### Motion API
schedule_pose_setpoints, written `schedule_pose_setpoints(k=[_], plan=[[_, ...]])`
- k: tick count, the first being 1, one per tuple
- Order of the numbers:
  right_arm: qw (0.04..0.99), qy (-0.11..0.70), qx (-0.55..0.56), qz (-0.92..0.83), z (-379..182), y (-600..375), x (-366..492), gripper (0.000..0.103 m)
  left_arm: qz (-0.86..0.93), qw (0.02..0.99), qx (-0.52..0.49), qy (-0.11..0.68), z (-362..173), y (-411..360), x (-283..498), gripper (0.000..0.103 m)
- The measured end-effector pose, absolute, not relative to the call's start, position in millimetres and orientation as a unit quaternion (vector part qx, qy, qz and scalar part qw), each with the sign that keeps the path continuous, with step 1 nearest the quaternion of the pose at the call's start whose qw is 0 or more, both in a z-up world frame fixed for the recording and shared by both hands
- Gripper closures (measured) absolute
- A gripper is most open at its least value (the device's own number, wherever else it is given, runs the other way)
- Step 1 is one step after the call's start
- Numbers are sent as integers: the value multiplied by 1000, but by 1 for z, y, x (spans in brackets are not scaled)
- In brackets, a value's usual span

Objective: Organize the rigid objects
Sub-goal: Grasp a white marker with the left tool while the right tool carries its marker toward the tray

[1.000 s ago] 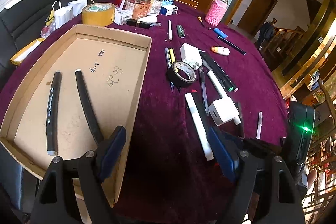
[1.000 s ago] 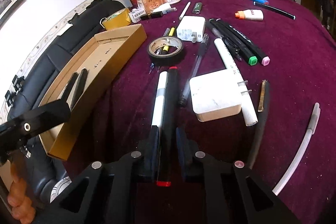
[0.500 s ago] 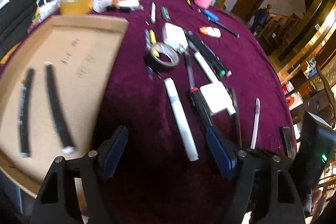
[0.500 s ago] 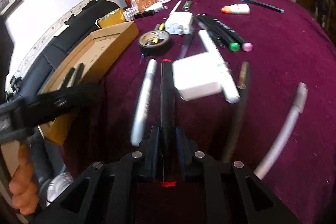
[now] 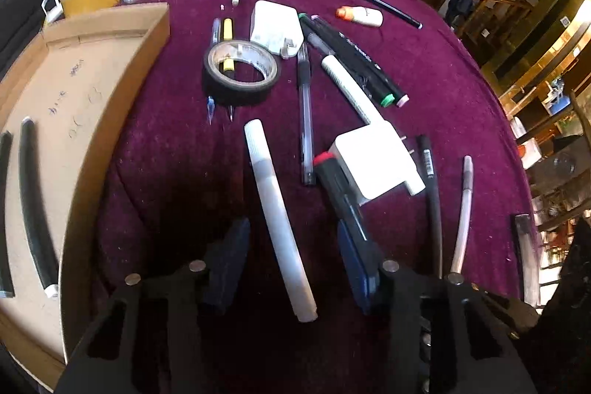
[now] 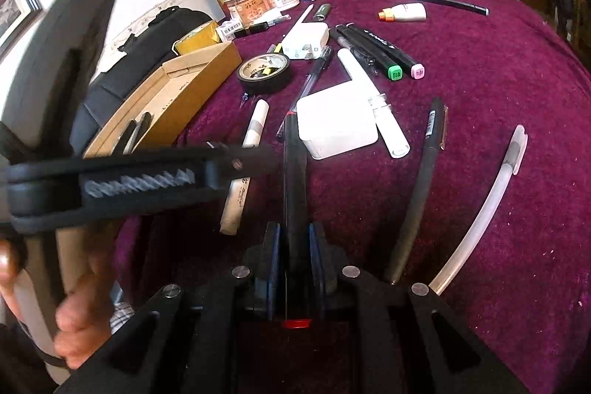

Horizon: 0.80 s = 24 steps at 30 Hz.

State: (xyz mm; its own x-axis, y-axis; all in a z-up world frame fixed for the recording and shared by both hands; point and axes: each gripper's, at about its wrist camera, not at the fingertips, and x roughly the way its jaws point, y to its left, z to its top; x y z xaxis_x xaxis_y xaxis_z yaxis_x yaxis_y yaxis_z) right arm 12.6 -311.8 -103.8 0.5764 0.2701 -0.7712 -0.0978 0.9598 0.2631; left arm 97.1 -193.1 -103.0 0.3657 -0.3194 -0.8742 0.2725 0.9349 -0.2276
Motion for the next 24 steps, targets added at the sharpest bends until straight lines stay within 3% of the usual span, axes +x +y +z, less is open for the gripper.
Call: schedule_pose_setpoints(k=[5,20,24], plan=[[888,440,88,103,-104,-309,10,86,-165,845,18,509,-105,-193,87,88],[905,424,18,41,-104,-281,14,87,-208,819,-96,527,-95,-153,81,91],[906,418,45,48,-102,-281,15,87,-218,814,-123,524,-87,-135,79,91]])
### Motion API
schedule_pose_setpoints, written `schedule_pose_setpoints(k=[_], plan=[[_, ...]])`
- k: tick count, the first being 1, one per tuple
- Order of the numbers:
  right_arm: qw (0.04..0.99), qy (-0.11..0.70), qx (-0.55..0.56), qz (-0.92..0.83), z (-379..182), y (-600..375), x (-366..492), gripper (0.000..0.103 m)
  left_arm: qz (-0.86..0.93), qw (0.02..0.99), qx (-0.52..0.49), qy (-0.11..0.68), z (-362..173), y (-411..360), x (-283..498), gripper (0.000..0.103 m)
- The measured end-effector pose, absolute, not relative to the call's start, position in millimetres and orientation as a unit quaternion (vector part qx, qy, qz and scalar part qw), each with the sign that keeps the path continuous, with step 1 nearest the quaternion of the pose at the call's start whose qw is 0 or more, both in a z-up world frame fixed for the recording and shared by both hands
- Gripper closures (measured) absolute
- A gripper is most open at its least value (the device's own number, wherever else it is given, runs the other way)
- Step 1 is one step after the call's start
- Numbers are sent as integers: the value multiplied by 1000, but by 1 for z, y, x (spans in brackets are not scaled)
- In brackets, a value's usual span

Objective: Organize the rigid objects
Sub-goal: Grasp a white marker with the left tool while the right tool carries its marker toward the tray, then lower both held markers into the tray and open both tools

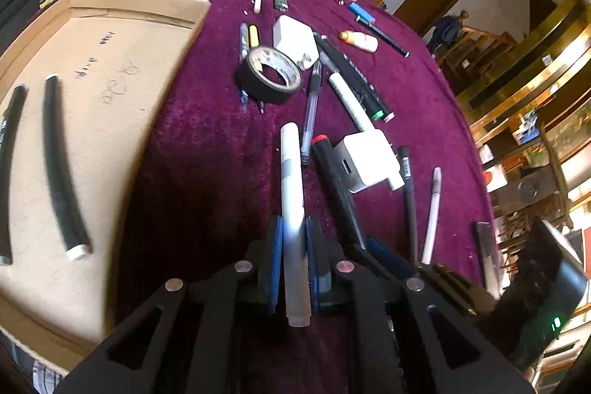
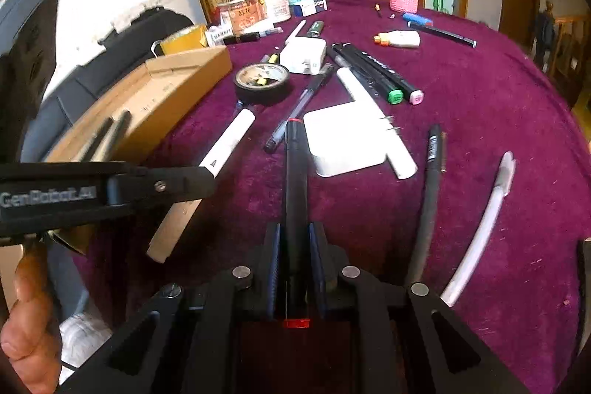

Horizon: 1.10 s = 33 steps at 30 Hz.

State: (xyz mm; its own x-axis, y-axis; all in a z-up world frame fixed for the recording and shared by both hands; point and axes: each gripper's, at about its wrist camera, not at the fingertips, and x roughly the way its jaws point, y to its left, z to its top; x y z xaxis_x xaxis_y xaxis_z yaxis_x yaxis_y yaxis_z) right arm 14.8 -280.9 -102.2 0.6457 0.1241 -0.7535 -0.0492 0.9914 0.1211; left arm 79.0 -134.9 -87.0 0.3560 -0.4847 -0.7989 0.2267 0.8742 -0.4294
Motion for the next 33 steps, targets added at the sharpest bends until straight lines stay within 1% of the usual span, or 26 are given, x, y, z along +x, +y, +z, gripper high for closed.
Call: schedule_pose_setpoints(k=[6,10,17,33], plan=[[902,416,84,72,-97,-270,19,87,-228,809,-155,520,-76,-110,80,91],[914,396,68,58,-88,-258,20,87,-227,813,-171,509,-71,-96,78,91],[917,377,110,74,-74,-256,21,87,-237,817,-187,492,-57,-76,73,91],[920,352,108,134,-45,-211,32,87,-214,838,-231,446,-22,-10,65,91]])
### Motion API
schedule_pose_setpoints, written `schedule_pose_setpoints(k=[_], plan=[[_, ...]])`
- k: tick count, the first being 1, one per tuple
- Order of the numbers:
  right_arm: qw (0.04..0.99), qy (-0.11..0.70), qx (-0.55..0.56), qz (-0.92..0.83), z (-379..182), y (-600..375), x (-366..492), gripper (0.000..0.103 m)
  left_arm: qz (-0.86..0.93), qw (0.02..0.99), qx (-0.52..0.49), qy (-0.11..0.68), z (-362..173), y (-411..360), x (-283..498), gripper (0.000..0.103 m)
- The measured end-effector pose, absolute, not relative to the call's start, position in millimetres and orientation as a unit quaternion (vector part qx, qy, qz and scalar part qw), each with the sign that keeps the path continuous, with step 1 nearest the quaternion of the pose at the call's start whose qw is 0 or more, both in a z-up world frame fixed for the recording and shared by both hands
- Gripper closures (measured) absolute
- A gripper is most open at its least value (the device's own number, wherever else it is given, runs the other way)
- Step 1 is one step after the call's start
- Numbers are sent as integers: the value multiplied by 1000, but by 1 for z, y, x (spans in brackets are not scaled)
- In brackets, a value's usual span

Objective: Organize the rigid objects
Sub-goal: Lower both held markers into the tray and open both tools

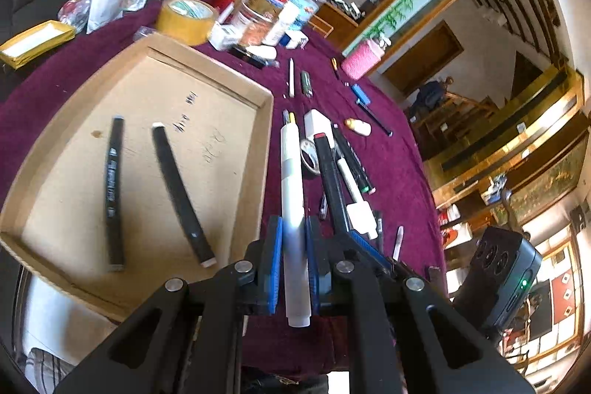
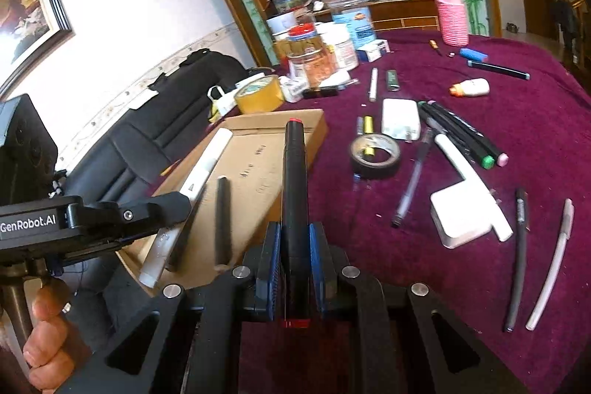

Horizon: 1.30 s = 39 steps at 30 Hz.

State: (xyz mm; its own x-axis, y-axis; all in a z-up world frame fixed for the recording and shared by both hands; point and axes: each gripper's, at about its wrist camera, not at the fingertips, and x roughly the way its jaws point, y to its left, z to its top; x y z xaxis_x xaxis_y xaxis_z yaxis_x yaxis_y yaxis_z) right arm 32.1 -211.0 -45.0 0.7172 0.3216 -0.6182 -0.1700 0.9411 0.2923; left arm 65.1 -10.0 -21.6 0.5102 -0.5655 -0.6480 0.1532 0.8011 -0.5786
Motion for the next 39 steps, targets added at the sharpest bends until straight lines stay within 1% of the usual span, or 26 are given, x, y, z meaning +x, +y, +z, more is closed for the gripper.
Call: schedule_pose_setpoints(k=[4,10,14,19,23,29,31,39], plan=[[920,340,108,161,-37,-198,32,87,-185,845,-242,440,-24,14,59,91],[904,362,101,205,-45,-169,46,87,-139,845,-267,443,-33,59,72,91],[899,363,100,225,-43,-159,49,87,-117,851,-252,445,-38,71,79,91],[888,388,99,228,-54,-147,68,87,-84,848,-245,463,-56,87,88,91],[869,427,90,233,-69,-136,96,87,-59,846,-233,475,-68,95,95,91],[861,462,57,205,-85,-122,126,86,-37,843,-204,496,-82,93,102,91],[862,466,43,195,-89,-117,133,86,-24,849,-180,497,-83,90,103,91],[865,474,-28,162,-98,-99,140,86,-8,850,-144,506,-91,86,104,91]])
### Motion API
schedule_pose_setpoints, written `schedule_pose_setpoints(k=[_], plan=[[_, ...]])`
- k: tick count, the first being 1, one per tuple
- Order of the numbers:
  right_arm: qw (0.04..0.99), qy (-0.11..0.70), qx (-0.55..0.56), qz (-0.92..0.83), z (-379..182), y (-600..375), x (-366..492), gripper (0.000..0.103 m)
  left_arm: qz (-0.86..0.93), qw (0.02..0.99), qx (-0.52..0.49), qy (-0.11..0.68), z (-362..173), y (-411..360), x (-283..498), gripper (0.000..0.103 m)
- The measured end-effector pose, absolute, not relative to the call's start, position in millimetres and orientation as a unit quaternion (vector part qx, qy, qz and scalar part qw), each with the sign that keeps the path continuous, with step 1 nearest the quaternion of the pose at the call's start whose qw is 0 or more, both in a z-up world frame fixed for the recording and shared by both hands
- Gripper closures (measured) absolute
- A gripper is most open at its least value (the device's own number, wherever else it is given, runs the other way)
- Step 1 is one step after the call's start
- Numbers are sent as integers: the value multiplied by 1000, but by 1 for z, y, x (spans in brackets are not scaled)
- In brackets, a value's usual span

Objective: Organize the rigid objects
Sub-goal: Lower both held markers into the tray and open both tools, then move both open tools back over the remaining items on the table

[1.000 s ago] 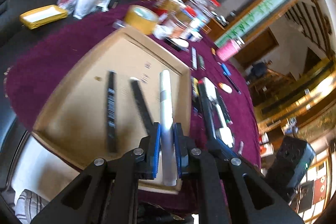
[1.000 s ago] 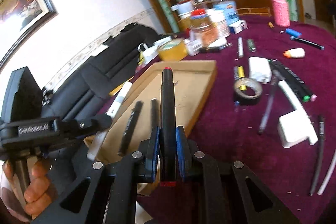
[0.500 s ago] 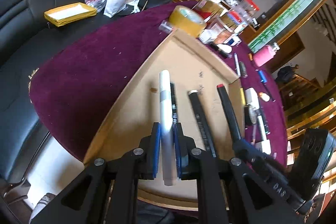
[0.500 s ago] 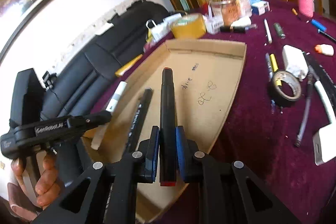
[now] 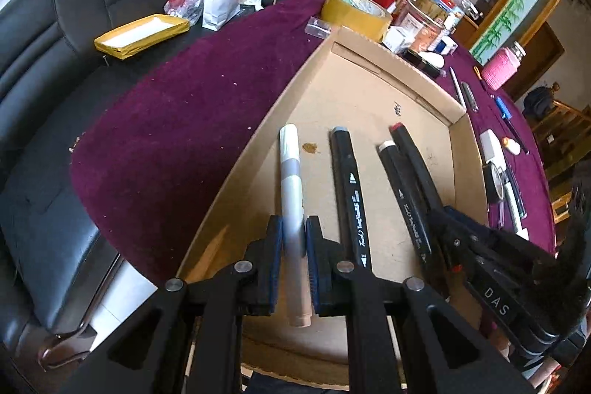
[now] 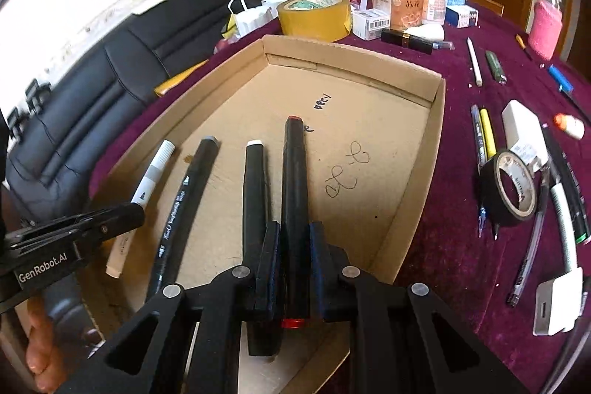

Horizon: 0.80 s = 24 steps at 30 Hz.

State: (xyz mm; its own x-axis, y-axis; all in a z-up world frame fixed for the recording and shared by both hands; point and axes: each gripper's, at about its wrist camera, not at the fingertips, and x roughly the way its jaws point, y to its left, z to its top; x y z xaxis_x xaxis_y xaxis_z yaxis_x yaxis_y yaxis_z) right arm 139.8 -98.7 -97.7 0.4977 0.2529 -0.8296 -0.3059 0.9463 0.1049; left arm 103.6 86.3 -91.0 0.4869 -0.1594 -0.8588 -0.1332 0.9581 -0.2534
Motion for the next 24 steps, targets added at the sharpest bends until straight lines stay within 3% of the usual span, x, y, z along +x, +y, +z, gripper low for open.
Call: schedule_pose_setpoints(k=[12,15,17,18,19,20,24], plan=[[858,486,-73,148,-99,-86,143,86,8,852,-115,510,-94,80,105,90],[858,489,-72,141,-99,-88,143,84,13,855,-113,505,-94,79,105,86],[858,488,-68,145,-96,-90,142,79,16,860,-111,498,-92,76,103,70],[859,485,-65,149,-94,-92,140,70,20,864,-109,492,-89,74,101,65],[863,480,-63,148,-90,-94,137,62,29,867,-103,487,-86,72,99,50],[868,470,-60,147,-85,-96,133,60,38,870,-98,481,-83,70,98,41],[887,430,-29,167,-65,-115,109,51,50,885,-80,455,-68,58,85,41]])
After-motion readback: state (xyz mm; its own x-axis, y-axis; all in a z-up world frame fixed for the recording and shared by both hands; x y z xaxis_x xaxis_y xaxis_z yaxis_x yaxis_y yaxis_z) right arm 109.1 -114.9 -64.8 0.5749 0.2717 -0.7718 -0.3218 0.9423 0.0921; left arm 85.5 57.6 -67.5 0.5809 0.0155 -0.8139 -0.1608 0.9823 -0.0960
